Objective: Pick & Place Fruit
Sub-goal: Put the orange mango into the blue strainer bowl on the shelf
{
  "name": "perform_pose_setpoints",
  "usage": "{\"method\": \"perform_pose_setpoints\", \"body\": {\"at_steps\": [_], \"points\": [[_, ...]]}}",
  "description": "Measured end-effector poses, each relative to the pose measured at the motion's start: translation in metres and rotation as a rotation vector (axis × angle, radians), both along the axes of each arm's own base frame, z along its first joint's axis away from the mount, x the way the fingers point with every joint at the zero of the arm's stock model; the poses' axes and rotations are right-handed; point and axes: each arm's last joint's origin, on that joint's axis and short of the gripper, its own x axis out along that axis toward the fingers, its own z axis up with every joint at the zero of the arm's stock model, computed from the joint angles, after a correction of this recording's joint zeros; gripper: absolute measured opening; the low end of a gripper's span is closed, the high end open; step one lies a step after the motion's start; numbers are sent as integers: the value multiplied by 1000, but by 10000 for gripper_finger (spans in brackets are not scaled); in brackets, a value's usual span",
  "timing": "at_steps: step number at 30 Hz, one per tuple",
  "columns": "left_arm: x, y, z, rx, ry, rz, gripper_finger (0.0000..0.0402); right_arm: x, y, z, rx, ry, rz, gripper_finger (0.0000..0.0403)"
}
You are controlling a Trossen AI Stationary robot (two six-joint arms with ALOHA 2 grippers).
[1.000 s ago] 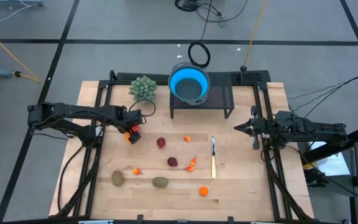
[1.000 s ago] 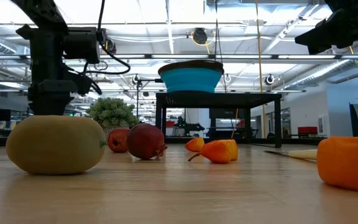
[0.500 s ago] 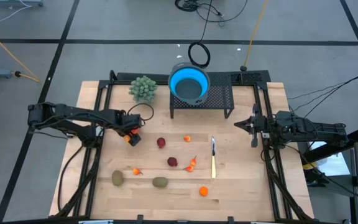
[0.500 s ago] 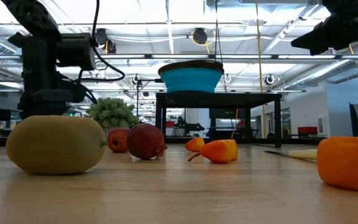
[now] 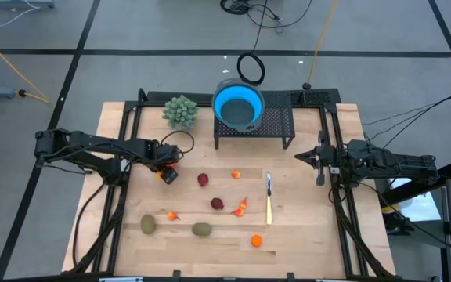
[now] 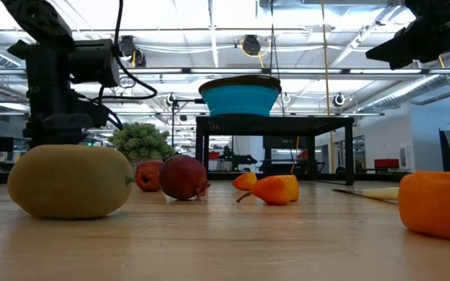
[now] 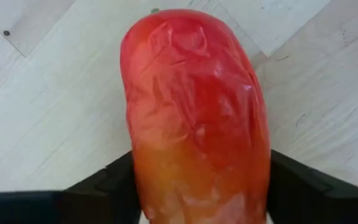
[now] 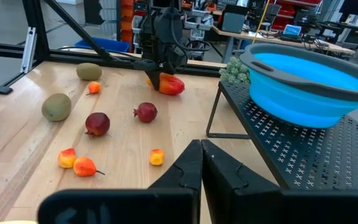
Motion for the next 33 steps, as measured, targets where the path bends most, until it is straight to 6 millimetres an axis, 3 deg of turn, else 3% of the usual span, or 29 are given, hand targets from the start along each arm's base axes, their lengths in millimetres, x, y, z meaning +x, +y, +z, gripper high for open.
{"method": "perform_pose_setpoints", "body": {"at_steps": [4, 15, 19, 25, 33], "points": [[0, 0, 0, 1, -2, 0, 206, 0, 0, 0, 0, 0, 0, 0], [0, 0, 0, 0, -2, 4, 230, 0, 0, 0, 0, 0, 0, 0], [3, 0, 4, 0, -12, 15, 211, 0, 0, 0, 0, 0, 1, 0], [15, 3, 22, 13, -68, -9, 207, 0, 0, 0, 0, 0, 1, 0], [38, 5, 62, 4, -188, -140, 214, 0, 0, 0, 0, 0, 1, 0]]}}
